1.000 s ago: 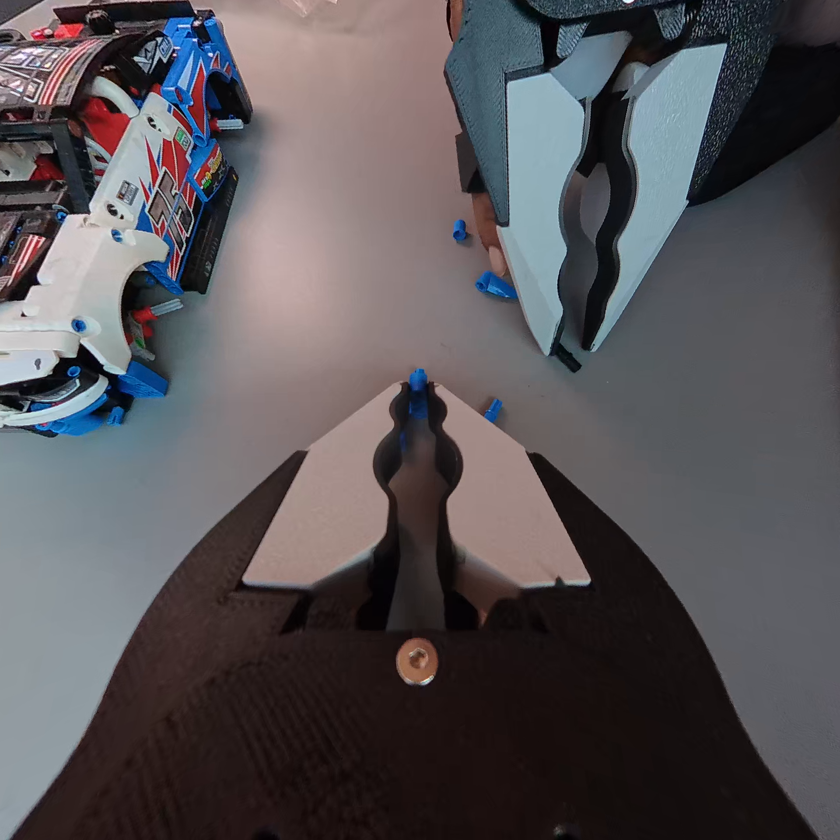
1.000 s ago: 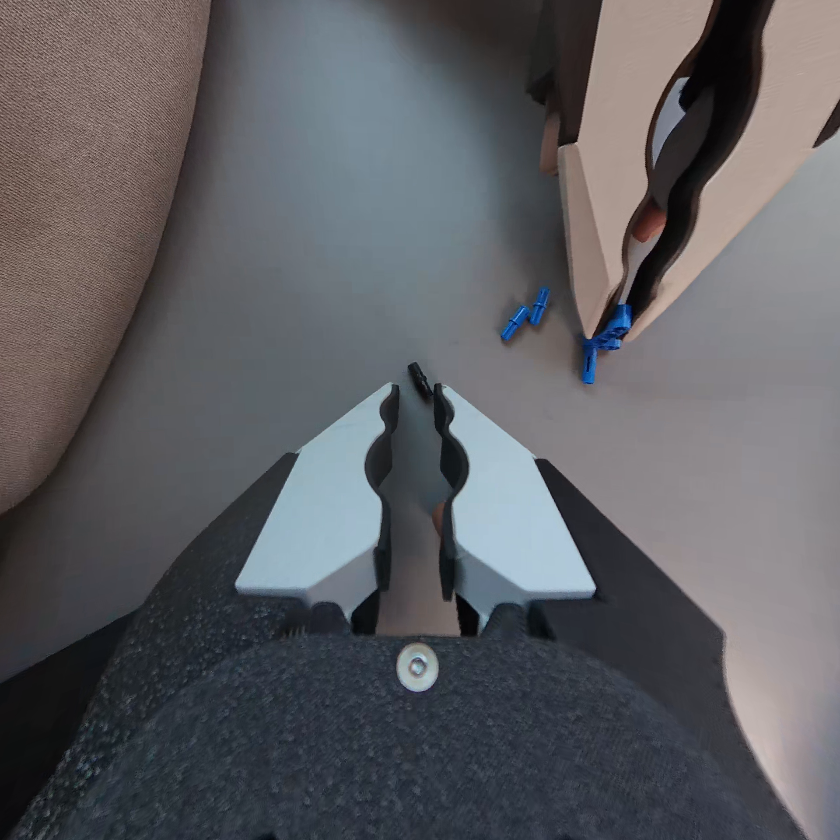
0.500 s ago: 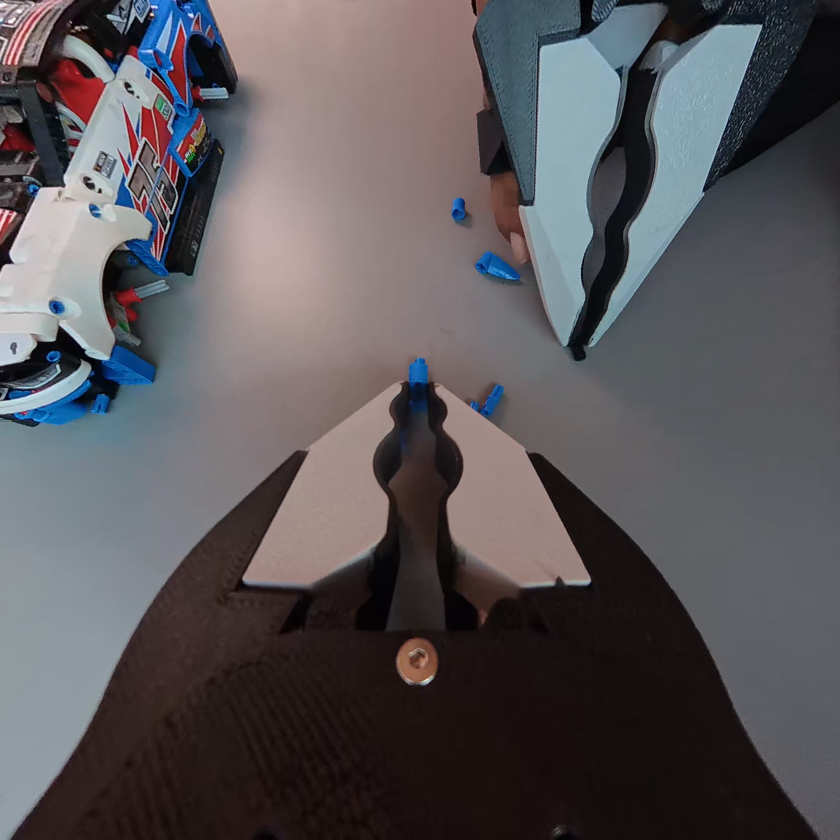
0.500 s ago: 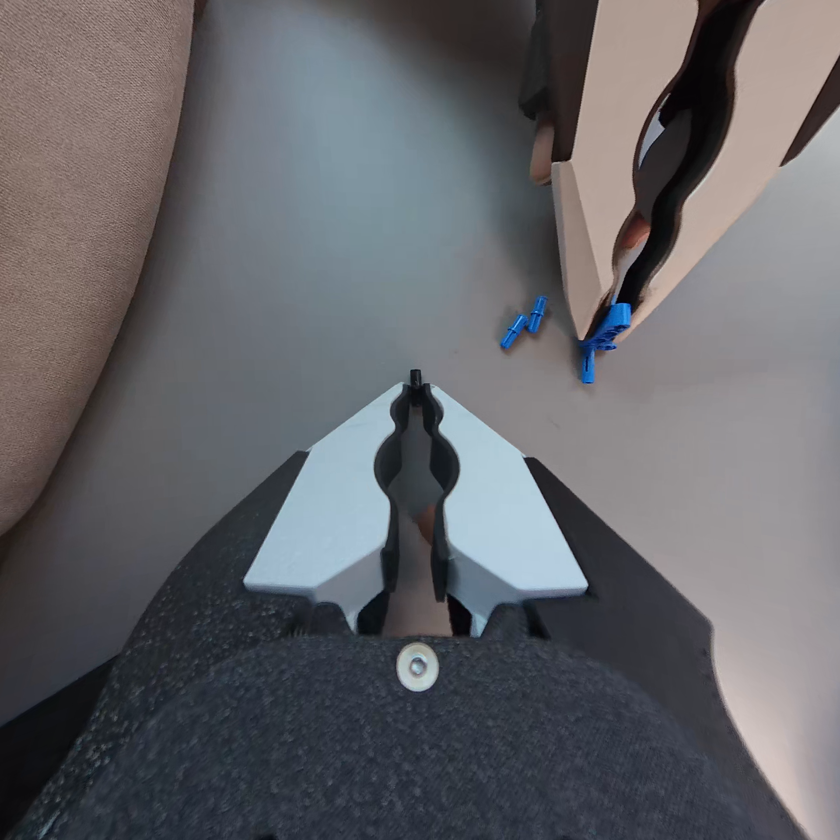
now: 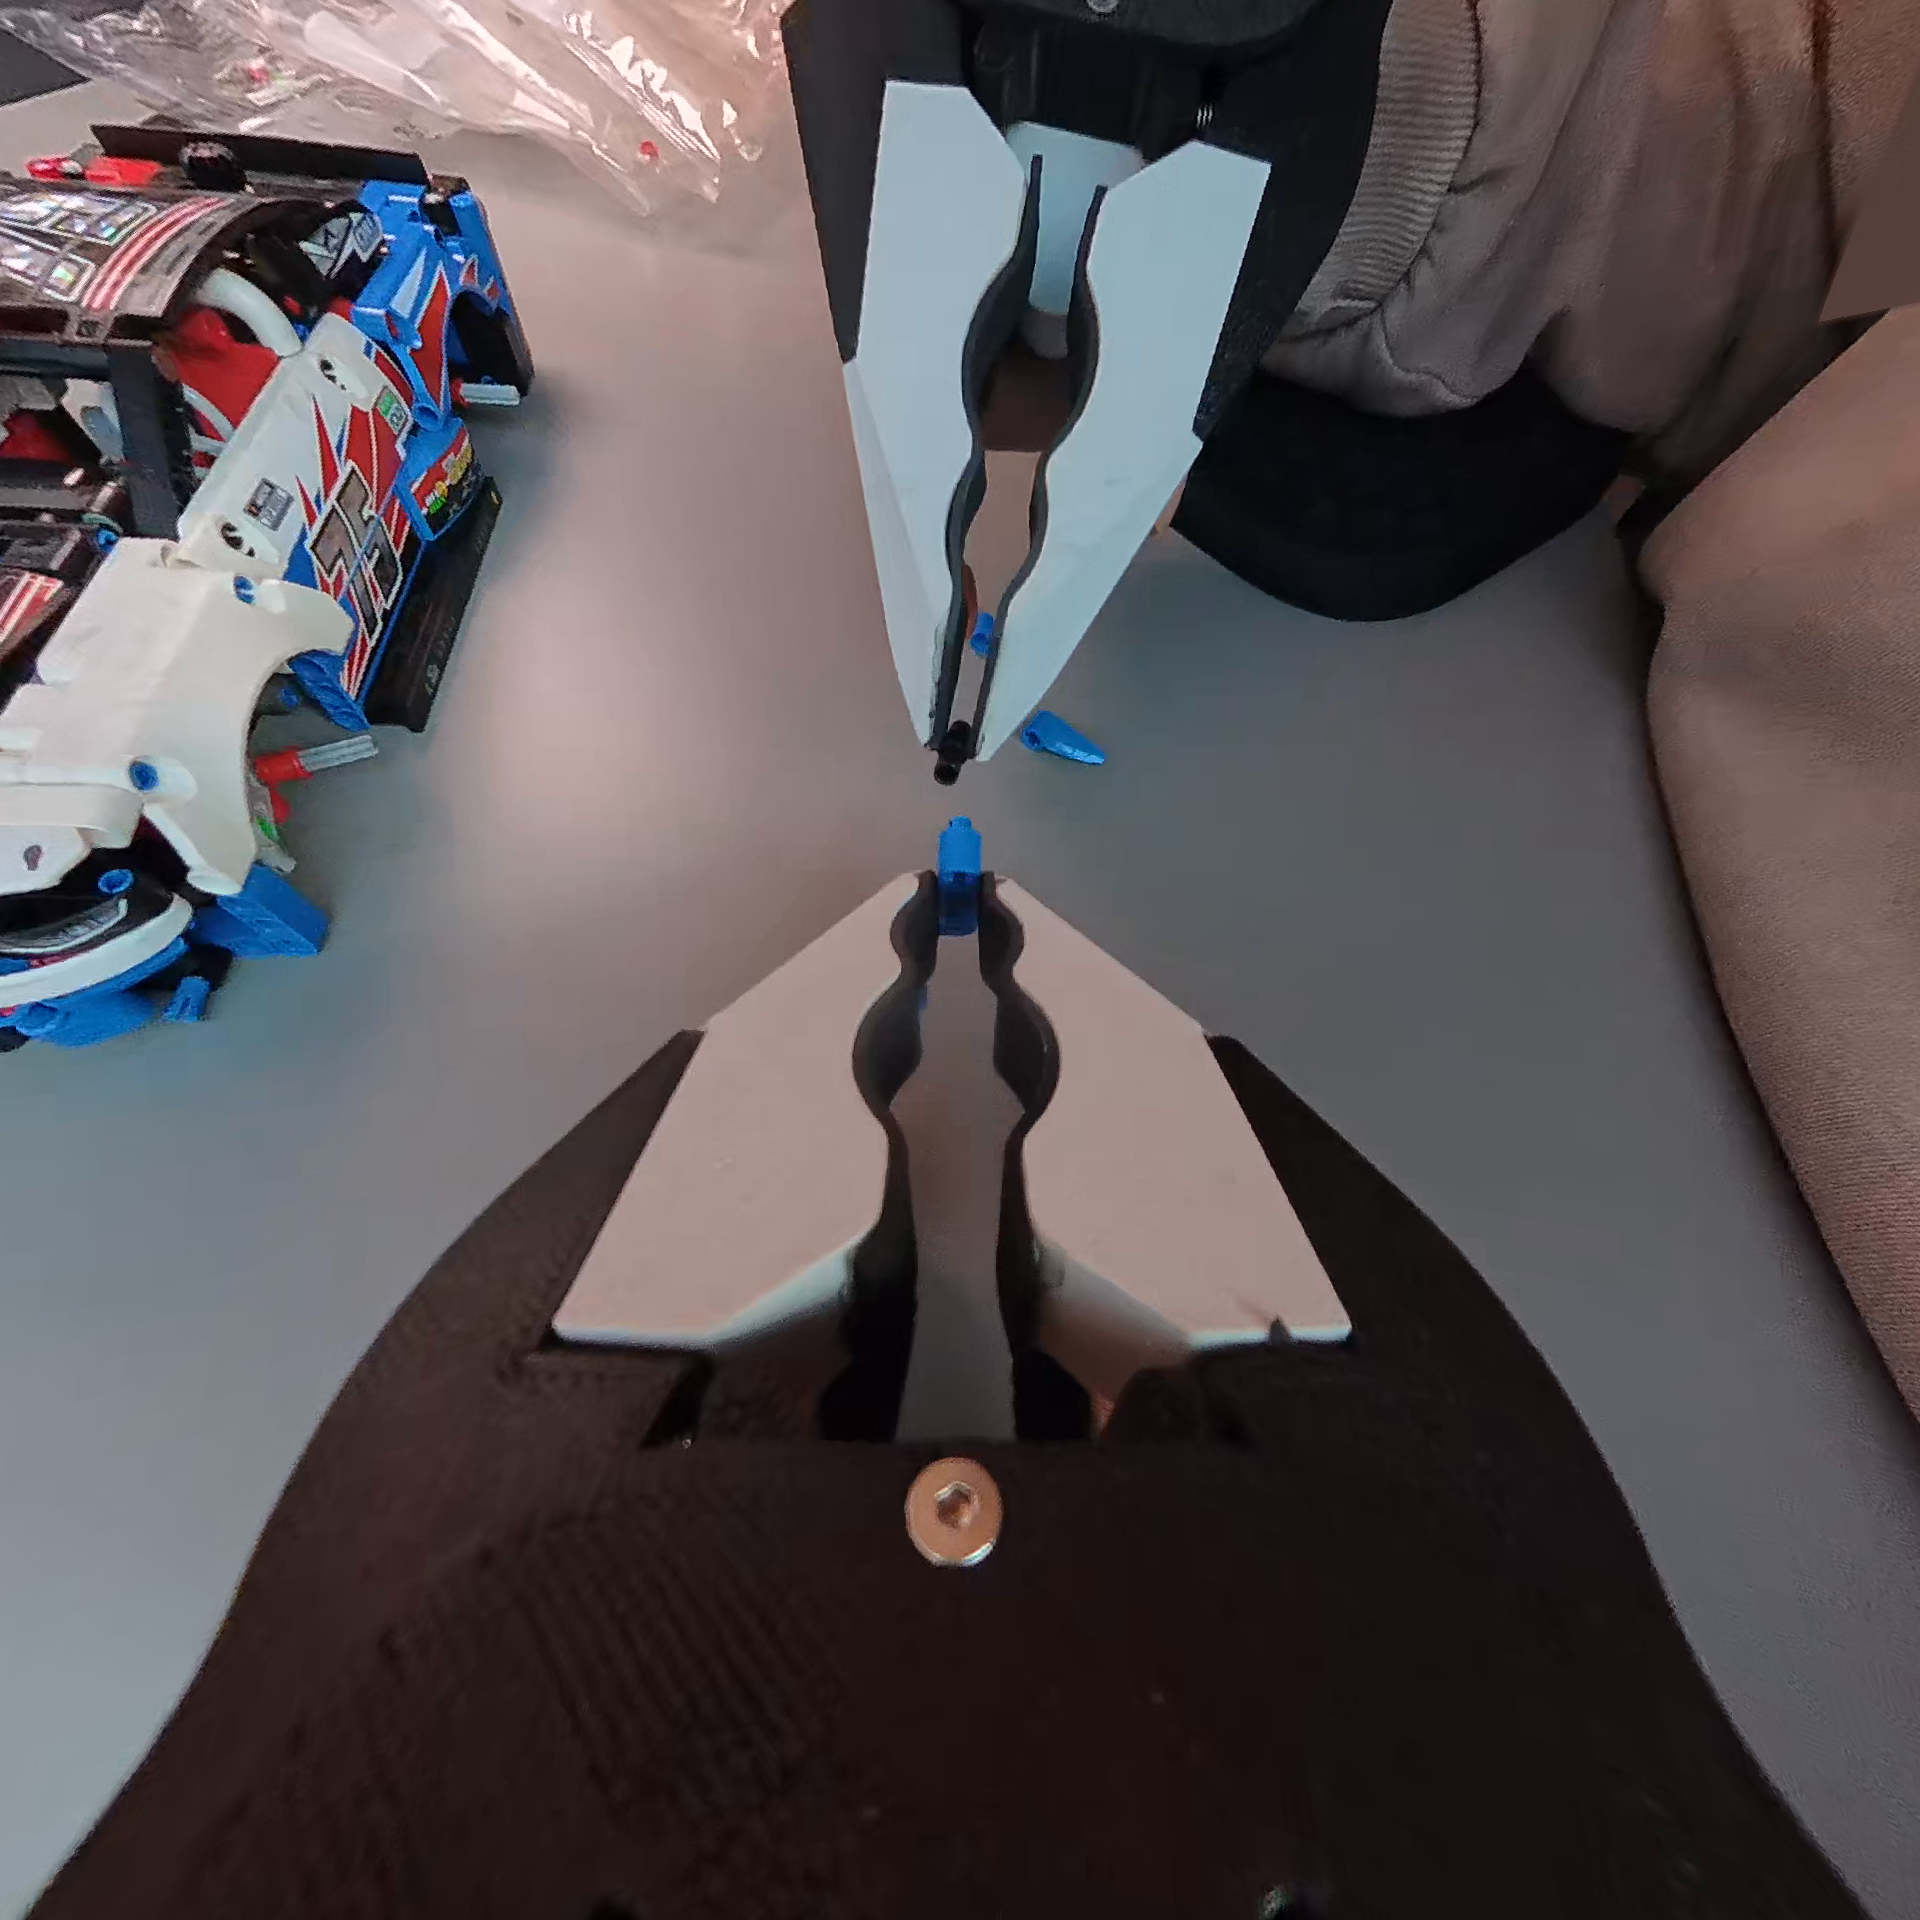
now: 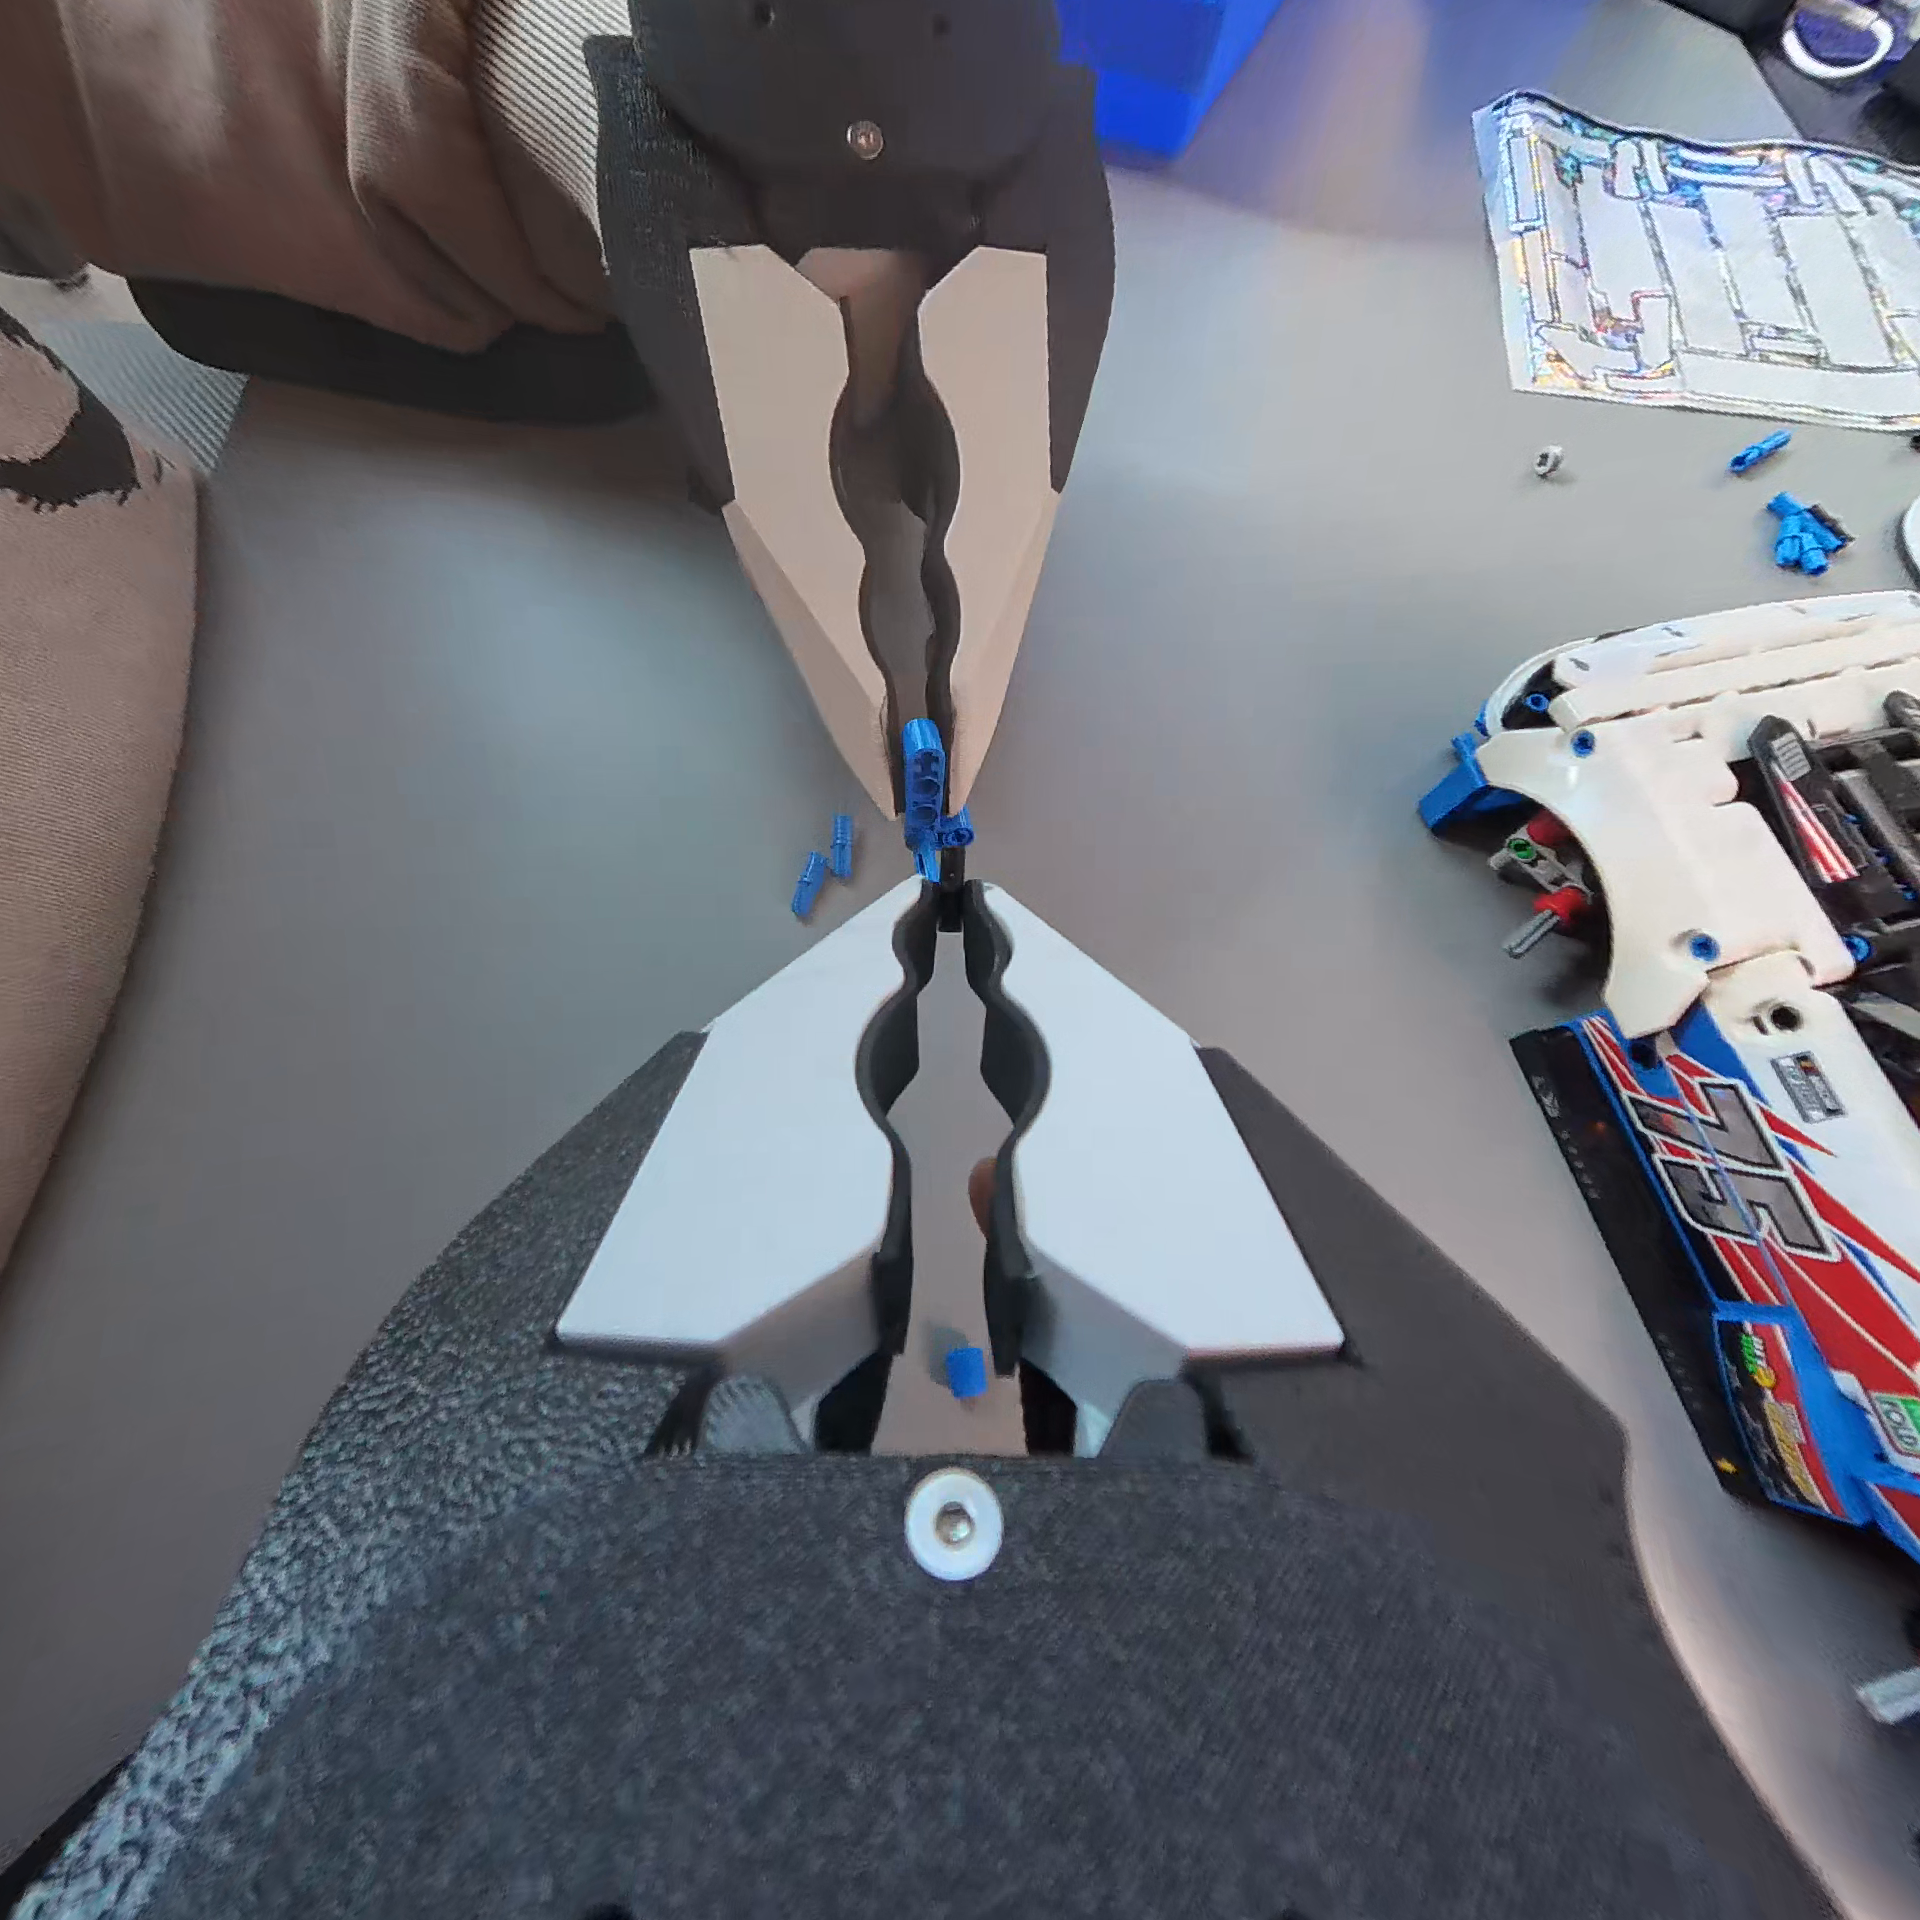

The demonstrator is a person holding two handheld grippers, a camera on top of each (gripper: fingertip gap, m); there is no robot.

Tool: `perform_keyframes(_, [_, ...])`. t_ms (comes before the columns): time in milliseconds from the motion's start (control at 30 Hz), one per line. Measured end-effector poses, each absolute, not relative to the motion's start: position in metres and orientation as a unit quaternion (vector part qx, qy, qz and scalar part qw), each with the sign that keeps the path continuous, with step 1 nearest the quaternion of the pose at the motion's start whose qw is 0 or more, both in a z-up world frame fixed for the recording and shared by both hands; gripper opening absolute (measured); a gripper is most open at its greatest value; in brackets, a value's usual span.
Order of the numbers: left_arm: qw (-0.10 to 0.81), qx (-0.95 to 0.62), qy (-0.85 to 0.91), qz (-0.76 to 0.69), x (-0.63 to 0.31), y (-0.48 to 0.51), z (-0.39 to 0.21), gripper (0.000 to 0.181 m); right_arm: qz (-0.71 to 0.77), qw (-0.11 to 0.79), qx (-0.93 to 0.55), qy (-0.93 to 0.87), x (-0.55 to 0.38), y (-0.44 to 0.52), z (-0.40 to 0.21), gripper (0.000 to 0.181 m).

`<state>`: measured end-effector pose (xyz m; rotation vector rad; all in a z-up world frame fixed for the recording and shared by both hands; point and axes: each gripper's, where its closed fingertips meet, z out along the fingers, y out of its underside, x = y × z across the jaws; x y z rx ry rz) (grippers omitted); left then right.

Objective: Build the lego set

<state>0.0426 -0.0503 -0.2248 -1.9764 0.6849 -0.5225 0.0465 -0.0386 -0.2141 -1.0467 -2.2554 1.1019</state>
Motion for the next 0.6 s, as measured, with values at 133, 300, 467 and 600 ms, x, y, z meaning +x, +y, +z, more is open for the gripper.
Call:
perform_keyframes(133, [0.479, -0.802, 0.285, -0.213, 0.044, -0.049, -0.223, 0.006, 0.391, 0.207, -0.366, -0.818, 0.045, -0.045, -0.216, 0.002])
perform_keyframes(300, [0.468, -0.806, 0.303, -0.2, 0.049, -0.049, -0.228, 0.006, 0.386, 0.202, -0.36, -0.825, 0.047, -0.048, -0.221, 0.002])
perform_keyframes(467, [0.456, -0.809, 0.323, -0.181, 0.054, -0.049, -0.234, 0.006, 0.37, 0.197, -0.348, -0.838, 0.051, -0.051, -0.227, 0.002])
perform_keyframes(600, [0.442, -0.812, 0.346, -0.158, 0.057, -0.052, -0.241, 0.006, 0.345, 0.193, -0.338, -0.854, 0.054, -0.053, -0.235, 0.002])
